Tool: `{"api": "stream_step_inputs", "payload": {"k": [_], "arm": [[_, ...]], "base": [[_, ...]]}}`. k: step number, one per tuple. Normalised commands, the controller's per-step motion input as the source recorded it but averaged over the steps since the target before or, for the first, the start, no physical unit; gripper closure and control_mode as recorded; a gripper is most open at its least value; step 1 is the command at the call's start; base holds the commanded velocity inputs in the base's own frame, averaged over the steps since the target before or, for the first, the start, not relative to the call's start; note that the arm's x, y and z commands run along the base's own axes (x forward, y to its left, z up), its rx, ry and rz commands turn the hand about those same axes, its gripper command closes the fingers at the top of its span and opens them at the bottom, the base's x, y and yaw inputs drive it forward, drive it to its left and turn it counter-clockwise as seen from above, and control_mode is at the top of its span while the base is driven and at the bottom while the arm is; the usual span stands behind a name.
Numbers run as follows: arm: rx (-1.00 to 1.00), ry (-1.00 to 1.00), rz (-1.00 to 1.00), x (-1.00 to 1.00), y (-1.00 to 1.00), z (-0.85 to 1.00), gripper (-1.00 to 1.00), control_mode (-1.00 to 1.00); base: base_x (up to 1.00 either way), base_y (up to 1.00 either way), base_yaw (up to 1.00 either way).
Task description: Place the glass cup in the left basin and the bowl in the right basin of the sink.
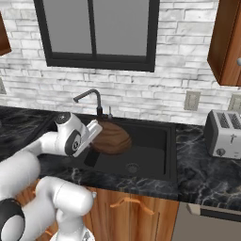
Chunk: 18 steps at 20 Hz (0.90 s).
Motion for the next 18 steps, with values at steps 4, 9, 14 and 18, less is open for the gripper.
{"api": "stream_step_inputs", "payload": {"k": [4,9,14,18], "arm": [[0.01,0.05,-0.05,0.21,-0.21,-0.36,1.00,-1.00],[0.00,0.03,-0.05,0.27,-0.27,-0.29,1.00,-1.00],[0.00,0.00,-0.05,0.31,-0.33,-0.22,1.00,-1.00],[0.00,0.00,-0.05,0.28,-0.29,-0.27,1.00,-1.00]], "base": [[0.00,0.00,0.00],[0.00,0.00,0.00],[0.00,0.00,0.00],[0.00,0.00,0.00]]}}
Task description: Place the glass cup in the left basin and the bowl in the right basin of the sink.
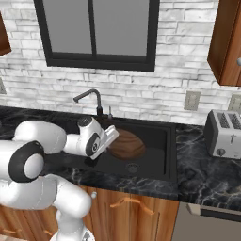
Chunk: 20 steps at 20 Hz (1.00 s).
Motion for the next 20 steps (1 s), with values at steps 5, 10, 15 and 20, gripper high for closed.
{"api": "stream_step_inputs", "payload": {"k": [5,10,15,20], "arm": [[0.00,0.00,-0.04,0.30,-0.24,-0.33,1.00,-1.00],[0.00,0.00,-0.04,0.31,-0.20,-0.36,1.00,-1.00],[0.00,0.00,-0.03,0.32,-0.20,-0.30,1.00,-1.00],[0.00,0.00,-0.03,0.29,-0.19,-0.30,1.00,-1.00]], "base": [[0.00,0.00,0.00],[0.00,0.00,0.00],[0.00,0.00,0.00],[0.00,0.00,0.00]]}}
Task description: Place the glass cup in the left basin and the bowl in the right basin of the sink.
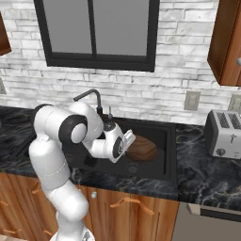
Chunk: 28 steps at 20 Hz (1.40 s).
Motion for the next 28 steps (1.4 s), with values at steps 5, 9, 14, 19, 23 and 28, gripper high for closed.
{"api": "stream_step_inputs", "payload": {"k": [5,9,14,19,23,28], "arm": [[0.02,0.00,-0.04,0.19,-0.13,-0.35,1.00,-1.00],[0.04,0.00,-0.05,0.14,-0.09,-0.38,1.00,-1.00],[0.05,0.00,-0.06,0.15,-0.04,-0.37,1.00,-1.00],[0.08,0.00,-0.08,0.25,-0.03,-0.34,1.00,-1.00],[0.10,0.00,-0.08,0.25,-0.03,-0.31,1.00,-1.00],[0.15,0.00,-0.08,0.24,-0.13,-0.31,1.00,-1.00]], "base": [[0.00,0.00,0.00],[0.00,0.00,0.00],[0.00,0.00,0.00],[0.00,0.00,0.00],[0.00,0.00,0.00],[0.00,0.00,0.00]]}}
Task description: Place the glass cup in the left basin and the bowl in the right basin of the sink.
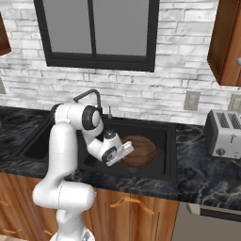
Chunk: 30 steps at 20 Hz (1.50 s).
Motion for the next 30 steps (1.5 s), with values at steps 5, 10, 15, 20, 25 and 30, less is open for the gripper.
{"api": "stream_step_inputs", "payload": {"k": [5,10,15,20,25,30], "arm": [[0.15,0.00,-0.07,0.19,-0.16,-0.37,1.00,-1.00],[0.18,0.00,-0.06,0.12,-0.12,-0.50,-1.00,-1.00],[0.12,-0.01,-0.04,-0.05,-0.10,-0.06,-1.00,-1.00],[0.06,-0.04,-0.01,-0.17,-0.06,0.26,-1.00,-1.00],[0.01,-0.06,0.00,-0.24,0.00,0.43,-1.00,-1.00],[0.00,-0.08,0.00,-0.26,0.00,0.56,-1.00,-1.00]], "base": [[0.00,0.00,0.00],[0.00,0.00,0.00],[0.00,0.00,0.00],[0.00,0.00,0.00],[0.00,0.00,0.00],[0.00,0.00,0.00]]}}
